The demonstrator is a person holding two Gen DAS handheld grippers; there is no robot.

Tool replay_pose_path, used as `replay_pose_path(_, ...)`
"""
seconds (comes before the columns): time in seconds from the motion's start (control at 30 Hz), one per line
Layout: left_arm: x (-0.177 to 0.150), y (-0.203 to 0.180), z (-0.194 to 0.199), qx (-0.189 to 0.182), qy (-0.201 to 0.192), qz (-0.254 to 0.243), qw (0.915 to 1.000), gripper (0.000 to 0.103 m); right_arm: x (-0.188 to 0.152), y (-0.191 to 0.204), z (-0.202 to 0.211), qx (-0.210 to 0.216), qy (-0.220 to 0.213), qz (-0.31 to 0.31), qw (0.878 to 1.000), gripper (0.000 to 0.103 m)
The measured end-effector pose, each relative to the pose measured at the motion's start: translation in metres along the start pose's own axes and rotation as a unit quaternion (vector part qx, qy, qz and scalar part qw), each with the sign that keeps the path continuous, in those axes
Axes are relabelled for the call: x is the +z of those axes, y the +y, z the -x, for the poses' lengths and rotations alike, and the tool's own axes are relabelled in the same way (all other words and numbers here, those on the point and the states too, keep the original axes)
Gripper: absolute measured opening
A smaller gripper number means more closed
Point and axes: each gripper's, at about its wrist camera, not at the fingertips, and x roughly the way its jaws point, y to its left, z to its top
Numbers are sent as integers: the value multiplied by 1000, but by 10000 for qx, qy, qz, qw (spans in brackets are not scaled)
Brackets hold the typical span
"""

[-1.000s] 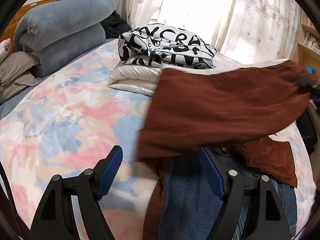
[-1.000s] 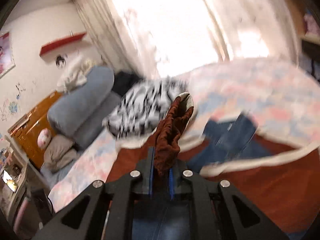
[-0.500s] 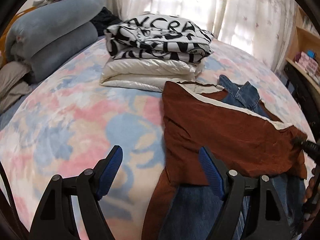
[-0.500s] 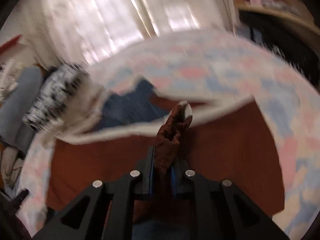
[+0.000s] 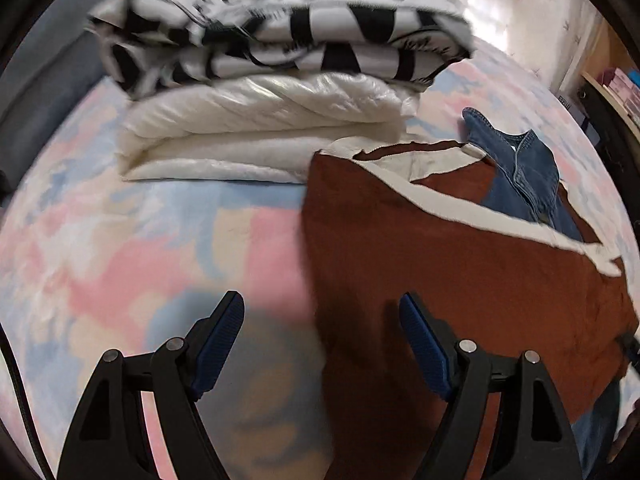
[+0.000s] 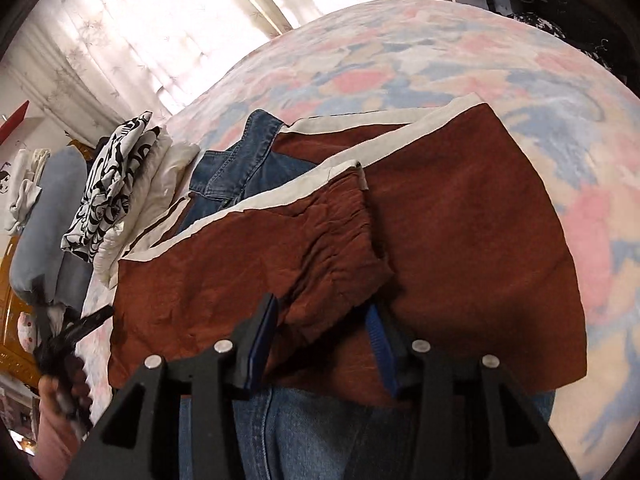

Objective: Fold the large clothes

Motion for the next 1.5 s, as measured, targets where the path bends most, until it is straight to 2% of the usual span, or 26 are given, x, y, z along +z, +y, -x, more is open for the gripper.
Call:
replay_pose_path(0.13, 17, 1, -30, 47, 205, 114, 9997, 77, 1, -2, -10, 60, 62, -62, 9999, 46)
replay_pose_path(0.17, 21, 1, -37, 26, 235, 159, 9996, 64, 0, -1, -13, 79, 67, -49, 9999, 46)
replay_pose_path(0.2, 23, 1, -41, -21, 243, 184, 9995, 41, -1, 0, -14, 91, 56, -19, 9999, 46)
replay_pose_path(0.27, 27, 1, -44, -24, 226, 216, 9995, 13, -2, 3, -15, 87, -16, 92, 9999, 45)
replay_pose_path(0.3, 28, 1, -42, 83, 137, 232, 9996, 5, -2, 8, -15, 39, -52, 217, 9997, 45)
replay_pose_path(0.33, 29, 1, -38, 96, 4, 219, 9997, 4, -1, 11, -15, -17, -84, 316, 9995, 42)
replay_pose_path(0.37, 29, 1, -34, 100, -119, 204, 9997, 3, -1, 17, -15, -86, -149, 482, 9987, 28)
replay_pose_path(0.43, 28, 2, -19, 76, -507, 173, 9985, 2, 2, 27, -14, 1, -189, 721, 9972, 12)
replay_pose_path(0.57, 26, 4, -2, 119, -1055, 179, 9942, 1, 5, 51, 0, 264, -727, 1138, 9905, 11)
replay_pose_path(0.6, 24, 5, -2, 235, -1171, 190, 9927, 1, 5, 54, 0, 142, -881, 1224, 9885, 11)
replay_pose_path(0.67, 24, 11, -7, 487, -1284, 245, 9902, 0, 5, 51, -12, -283, -831, 1196, 9889, 11)
replay_pose_path(0.7, 23, 18, -14, 671, -1227, 330, 9896, 0, 5, 42, -27, -618, -518, 1030, 9914, 11)
replay_pose_path(0.73, 21, 24, -18, 682, -1145, 403, 9903, 0, 3, 35, -37, -744, -248, 889, 9929, 14)
replay_pose_path(0.77, 19, 32, -24, 606, -1023, 507, 9916, 0, 1, 26, -45, -745, 17, 713, 9947, 15)
replay_pose_path(0.8, 16, 39, -26, 565, -924, 630, 9921, 0, -2, 16, -47, -570, 155, 478, 9971, 15)
replay_pose_path(0.83, 13, 44, -26, 584, -897, 680, 9919, 0, -3, 12, -44, -460, 167, 381, 9981, 16)
replay_pose_path(0.93, 6, 45, -19, 568, -813, 579, 9934, 4, -5, 8, -28, -385, 171, 310, 9986, 32)
replay_pose_path(1.0, 1, 37, -10, 587, -813, 384, 9942, 14, -8, 12, -17, -440, 74, 381, 9983, 38)
replay_pose_path(1.17, -14, 4, 33, 251, -902, -153, 9955, 30, -14, 21, 4, -371, -111, 446, 9983, 39)
replay_pose_path(1.27, -27, -22, 54, 49, -901, -392, 9951, 38, -19, 30, 16, -185, -227, 438, 9986, 39)
replay_pose_path(1.4, -43, -68, 70, -307, -775, -703, 9940, 44, -22, 50, 27, 121, -323, 617, 9975, 39)
replay_pose_path(1.5, -56, -101, 67, -509, -556, -802, 9939, 45, -23, 71, 22, 221, -288, 818, 9960, 39)
